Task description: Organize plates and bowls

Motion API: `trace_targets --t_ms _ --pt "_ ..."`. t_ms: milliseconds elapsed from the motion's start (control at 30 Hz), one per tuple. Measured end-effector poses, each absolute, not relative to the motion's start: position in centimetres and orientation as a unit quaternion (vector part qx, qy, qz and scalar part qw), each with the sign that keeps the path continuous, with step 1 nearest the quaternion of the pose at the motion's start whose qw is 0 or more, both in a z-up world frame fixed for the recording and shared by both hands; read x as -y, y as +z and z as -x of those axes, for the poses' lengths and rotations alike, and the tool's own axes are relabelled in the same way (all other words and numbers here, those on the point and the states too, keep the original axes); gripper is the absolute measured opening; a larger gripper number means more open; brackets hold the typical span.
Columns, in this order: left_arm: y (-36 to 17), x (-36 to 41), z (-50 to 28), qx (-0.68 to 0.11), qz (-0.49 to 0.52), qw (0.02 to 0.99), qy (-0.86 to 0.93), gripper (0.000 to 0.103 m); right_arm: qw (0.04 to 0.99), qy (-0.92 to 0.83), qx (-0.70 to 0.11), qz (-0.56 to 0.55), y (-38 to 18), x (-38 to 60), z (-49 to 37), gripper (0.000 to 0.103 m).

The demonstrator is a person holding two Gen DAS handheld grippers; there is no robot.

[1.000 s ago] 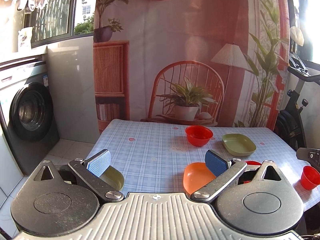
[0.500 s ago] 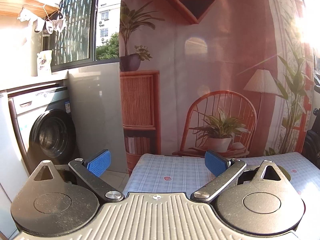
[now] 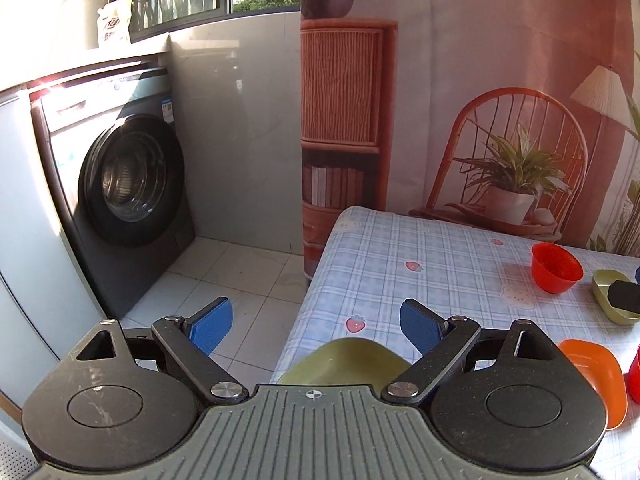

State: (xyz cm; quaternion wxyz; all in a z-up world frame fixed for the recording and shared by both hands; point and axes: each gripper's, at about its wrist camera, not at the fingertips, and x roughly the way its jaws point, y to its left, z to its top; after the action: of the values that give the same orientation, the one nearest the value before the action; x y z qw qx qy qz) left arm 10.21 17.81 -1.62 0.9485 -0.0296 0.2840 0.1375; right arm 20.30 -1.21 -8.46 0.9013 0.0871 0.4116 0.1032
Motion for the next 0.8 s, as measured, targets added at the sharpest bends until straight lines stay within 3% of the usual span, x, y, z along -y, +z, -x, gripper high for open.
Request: trace_targets --t_ms 167,567,700,800 --pt "-4.8 -21.0 -11.1 -0.325 0.039 0.933 0.149 0.088 0.87 0.146 -0.461 -0.097 -12.7 -3.1 -22.7 0.065" --pt "-10.8 -22.6 -11.4 -0.4 0.083 0.902 0.14 0.074 0.817 0.214 -0.531 -0.07 -19.6 -8.4 -24.6 0.042" --pt "-11.4 -22.2 -11.0 -0.412 0.095 0.896 0.135 0.062 0.804 0.228 -0.544 -0.076 -21.2 -8.7 -25.4 0.039" --pt "-12.0 -22.1 -11.0 -0.421 0.115 0.889 0.136 0.053 0.799 0.234 -0.549 -0.079 -21.8 -8.8 -25.6 0.031"
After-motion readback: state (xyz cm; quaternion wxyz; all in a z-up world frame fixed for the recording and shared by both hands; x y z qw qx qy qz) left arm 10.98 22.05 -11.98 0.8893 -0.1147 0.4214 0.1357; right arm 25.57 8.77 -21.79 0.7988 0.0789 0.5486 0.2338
